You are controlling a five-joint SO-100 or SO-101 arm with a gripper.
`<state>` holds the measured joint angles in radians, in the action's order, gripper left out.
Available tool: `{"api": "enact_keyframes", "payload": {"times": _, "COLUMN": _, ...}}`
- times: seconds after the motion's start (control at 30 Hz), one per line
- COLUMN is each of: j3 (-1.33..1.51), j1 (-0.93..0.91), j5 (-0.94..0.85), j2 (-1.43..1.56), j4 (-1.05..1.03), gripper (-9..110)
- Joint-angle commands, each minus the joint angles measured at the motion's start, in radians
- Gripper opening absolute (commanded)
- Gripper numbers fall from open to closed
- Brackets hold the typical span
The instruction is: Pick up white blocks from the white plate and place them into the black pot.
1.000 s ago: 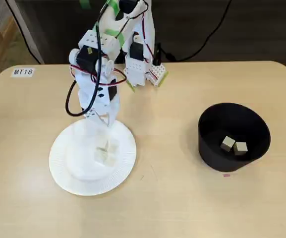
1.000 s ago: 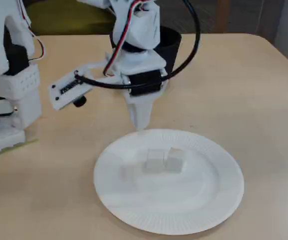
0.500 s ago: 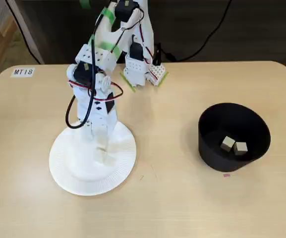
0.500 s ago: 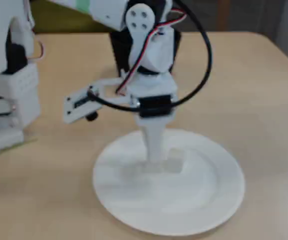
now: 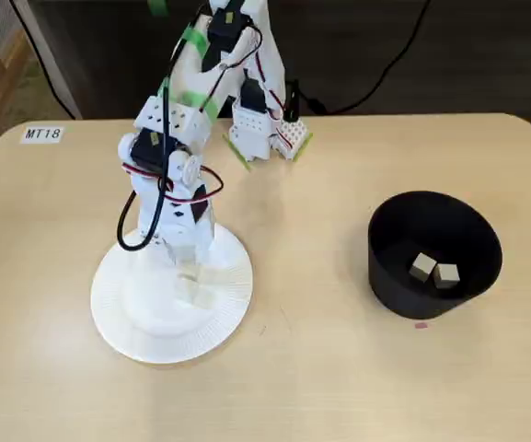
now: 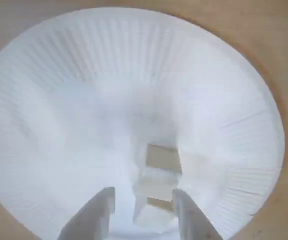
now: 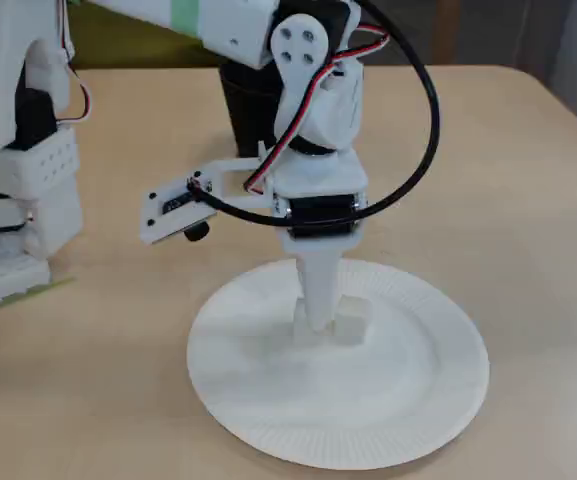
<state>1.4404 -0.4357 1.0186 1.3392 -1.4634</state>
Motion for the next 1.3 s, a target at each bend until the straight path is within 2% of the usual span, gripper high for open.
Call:
{"api": "enact_keyframes", "payload": {"times": 0.0, "j3": -0.081, "j1": 0.006, "j5": -0.017, "j2": 0.012, "j4": -0.072, "gripper": 18}}
{"api": "enact_keyframes", "payload": {"times": 0.5, "j3": -0.089, "j1": 0.046, "j5": -0.011, "j2": -0.028, "j4": -0.149, "gripper": 19}}
{"api": "enact_keyframes", "payload": {"times": 1.0, "j3": -0.098, "j1": 0.032, "j5": -0.006, "j2": -0.114, "j4": -0.091, "gripper": 18}}
{"api": "enact_keyframes", "payload": {"times": 1.1, "j3": -0.098, "j1": 0.032, "j5": 0.002, "j2": -0.138, "j4": -0.055, "gripper": 12}}
{"api": "enact_keyframes", "payload": {"times": 1.2, "j3": -0.100, "j1": 0.026, "j5": 0.002, "j2": -0.166, "j4": -0.012, "gripper": 1}}
{"api": "enact_keyframes", "payload": {"times": 1.27, "j3": -0.123, "j1": 0.014, "j5": -0.055, "j2": -0.190, "j4": 0.009, "gripper": -2}}
